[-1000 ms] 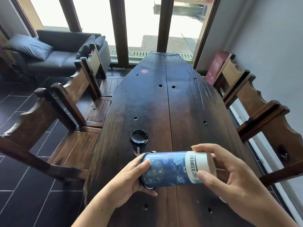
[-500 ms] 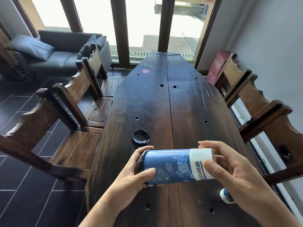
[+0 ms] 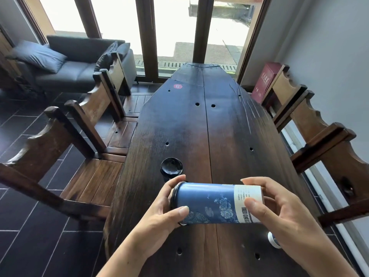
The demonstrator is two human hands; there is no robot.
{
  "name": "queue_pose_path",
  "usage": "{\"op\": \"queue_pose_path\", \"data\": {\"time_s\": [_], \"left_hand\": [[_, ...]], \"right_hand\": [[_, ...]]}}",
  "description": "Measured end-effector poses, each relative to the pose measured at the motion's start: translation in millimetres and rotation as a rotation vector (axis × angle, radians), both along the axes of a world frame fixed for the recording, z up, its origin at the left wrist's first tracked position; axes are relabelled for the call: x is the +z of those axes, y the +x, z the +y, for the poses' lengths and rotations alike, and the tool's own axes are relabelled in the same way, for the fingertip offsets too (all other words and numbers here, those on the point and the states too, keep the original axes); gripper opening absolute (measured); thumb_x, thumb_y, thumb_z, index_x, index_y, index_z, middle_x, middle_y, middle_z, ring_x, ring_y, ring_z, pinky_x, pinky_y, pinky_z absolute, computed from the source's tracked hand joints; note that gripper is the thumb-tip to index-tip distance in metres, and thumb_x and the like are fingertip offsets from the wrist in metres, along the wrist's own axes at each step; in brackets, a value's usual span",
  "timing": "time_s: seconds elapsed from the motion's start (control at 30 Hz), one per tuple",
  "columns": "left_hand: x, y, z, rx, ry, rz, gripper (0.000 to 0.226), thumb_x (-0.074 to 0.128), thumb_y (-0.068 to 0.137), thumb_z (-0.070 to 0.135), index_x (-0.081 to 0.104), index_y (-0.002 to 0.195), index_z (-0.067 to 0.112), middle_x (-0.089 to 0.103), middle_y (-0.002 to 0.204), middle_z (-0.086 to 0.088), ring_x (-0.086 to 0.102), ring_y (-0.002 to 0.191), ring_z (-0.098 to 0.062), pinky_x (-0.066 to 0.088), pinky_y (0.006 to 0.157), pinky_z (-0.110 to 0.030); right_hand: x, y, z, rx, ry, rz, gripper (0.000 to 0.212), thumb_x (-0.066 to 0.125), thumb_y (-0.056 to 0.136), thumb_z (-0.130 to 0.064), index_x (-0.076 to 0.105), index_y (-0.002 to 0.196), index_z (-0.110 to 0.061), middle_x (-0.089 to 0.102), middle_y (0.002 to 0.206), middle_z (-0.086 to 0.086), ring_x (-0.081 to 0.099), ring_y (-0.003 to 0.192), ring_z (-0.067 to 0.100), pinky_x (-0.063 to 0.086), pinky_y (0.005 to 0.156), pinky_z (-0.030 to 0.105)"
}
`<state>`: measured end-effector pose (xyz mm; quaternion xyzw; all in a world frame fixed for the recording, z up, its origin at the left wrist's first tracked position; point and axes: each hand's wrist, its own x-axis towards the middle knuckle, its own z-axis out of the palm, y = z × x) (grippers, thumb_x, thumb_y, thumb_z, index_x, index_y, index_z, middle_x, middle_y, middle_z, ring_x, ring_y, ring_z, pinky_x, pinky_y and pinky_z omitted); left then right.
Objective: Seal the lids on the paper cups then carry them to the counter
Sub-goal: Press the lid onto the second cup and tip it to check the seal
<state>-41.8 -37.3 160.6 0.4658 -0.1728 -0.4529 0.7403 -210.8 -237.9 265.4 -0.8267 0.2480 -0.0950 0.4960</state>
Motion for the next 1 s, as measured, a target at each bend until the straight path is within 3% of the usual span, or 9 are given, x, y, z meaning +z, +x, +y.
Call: {"op": "queue_pose_path", "data": {"time_s": [0.17, 0.3, 0.37, 0.43, 0.57, 0.7, 0.8, 0.9, 1.0], "left_hand": [[7.9, 11.7, -2.6, -0.119, 0.024, 0.198, 0.073, 0.077, 0.084, 0.049, 0.05, 0.147, 0.025, 0.05, 0.152, -0.017, 0.059, 0.123, -0.042, 0.054, 0.091, -0.066], [10.2, 14.0, -1.0, -0.223, 0.065, 0.191, 0.073, 0.073, 0.084, 0.06, 0.053, 0.145, 0.025, 0.056, 0.147, -0.017, 0.064, 0.11, -0.036, 0.062, 0.078, -0.055], [10.5, 12.9, -1.8, -0.227, 0.113, 0.195, 0.078, 0.078, 0.077, 0.062, 0.057, 0.143, 0.026, 0.055, 0.145, -0.024, 0.059, 0.108, -0.042, 0.064, 0.067, -0.047], [9.6, 11.8, -2.3, -0.206, 0.122, 0.182, 0.079, 0.083, 0.074, 0.058, 0.059, 0.141, 0.023, 0.053, 0.143, -0.029, 0.057, 0.106, -0.045, 0.063, 0.062, -0.042], [9.0, 8.6, -0.4, -0.15, 0.062, 0.167, 0.08, 0.09, 0.07, 0.047, 0.06, 0.138, 0.019, 0.058, 0.137, -0.021, 0.067, 0.093, -0.029, 0.064, 0.062, -0.041], [8.0, 6.5, 1.1, -0.097, 0.011, 0.168, 0.078, 0.094, 0.068, 0.037, 0.06, 0.136, 0.022, 0.056, 0.144, -0.018, 0.067, 0.11, -0.037, 0.064, 0.071, -0.051], [6.9, 8.0, 2.7, -0.099, -0.081, 0.192, 0.076, 0.092, 0.073, 0.026, 0.056, 0.139, 0.024, 0.054, 0.147, -0.016, 0.059, 0.126, -0.045, 0.059, 0.086, -0.063], [5.8, 8.7, 2.9, -0.067, -0.14, 0.195, 0.08, 0.092, 0.072, 0.017, 0.053, 0.141, 0.024, 0.053, 0.147, -0.017, 0.056, 0.129, -0.044, 0.052, 0.096, -0.067], [6.4, 8.7, 2.0, -0.052, -0.171, 0.179, 0.079, 0.092, 0.07, 0.013, 0.054, 0.139, 0.025, 0.056, 0.145, -0.015, 0.059, 0.125, -0.038, 0.054, 0.095, -0.059]], "right_hand": [[3.6, -4.0, 0.8, 0.038, -0.123, -0.022, 0.047, 0.071, 0.082, -0.049, 0.058, 0.126, -0.04, 0.073, 0.106, -0.008, 0.073, 0.092, 0.017, 0.062, 0.075, 0.045], [5.3, -4.9, 2.9, 0.106, -0.166, -0.036, 0.044, 0.076, 0.086, -0.04, 0.06, 0.126, -0.037, 0.07, 0.113, -0.009, 0.071, 0.1, 0.018, 0.061, 0.079, 0.041], [6.7, -3.9, 4.4, 0.139, -0.179, -0.04, 0.044, 0.076, 0.085, -0.032, 0.06, 0.126, -0.037, 0.067, 0.118, -0.01, 0.069, 0.105, 0.018, 0.062, 0.079, 0.039], [7.8, -2.6, 6.1, 0.155, -0.2, -0.044, 0.045, 0.073, 0.082, -0.03, 0.06, 0.125, -0.037, 0.065, 0.12, -0.013, 0.068, 0.108, 0.016, 0.061, 0.081, 0.038], [7.7, -2.7, 7.6, 0.153, -0.174, -0.053, 0.046, 0.073, 0.087, -0.045, 0.056, 0.13, -0.041, 0.065, 0.121, -0.019, 0.068, 0.111, 0.014, 0.06, 0.086, 0.039], [11.3, -4.5, 10.2, 0.125, -0.064, -0.074, 0.057, 0.066, 0.075, -0.063, 0.054, 0.129, -0.052, 0.067, 0.122, -0.02, 0.07, 0.11, 0.009, 0.062, 0.071, 0.027], [13.7, -3.6, 11.6, 0.093, -0.002, -0.096, 0.06, 0.065, 0.071, -0.065, 0.056, 0.128, -0.049, 0.072, 0.115, -0.008, 0.073, 0.098, 0.014, 0.055, 0.058, 0.017], [14.0, -1.8, 11.0, 0.098, 0.055, -0.12, 0.059, 0.065, 0.072, -0.064, 0.054, 0.128, -0.048, 0.074, 0.115, -0.005, 0.074, 0.102, 0.017, 0.063, 0.073, 0.029], [12.1, -2.0, 10.3, 0.095, 0.092, -0.127, 0.056, 0.065, 0.072, -0.066, 0.054, 0.125, -0.053, 0.073, 0.121, -0.01, 0.072, 0.11, 0.014, 0.064, 0.081, 0.045]]}}
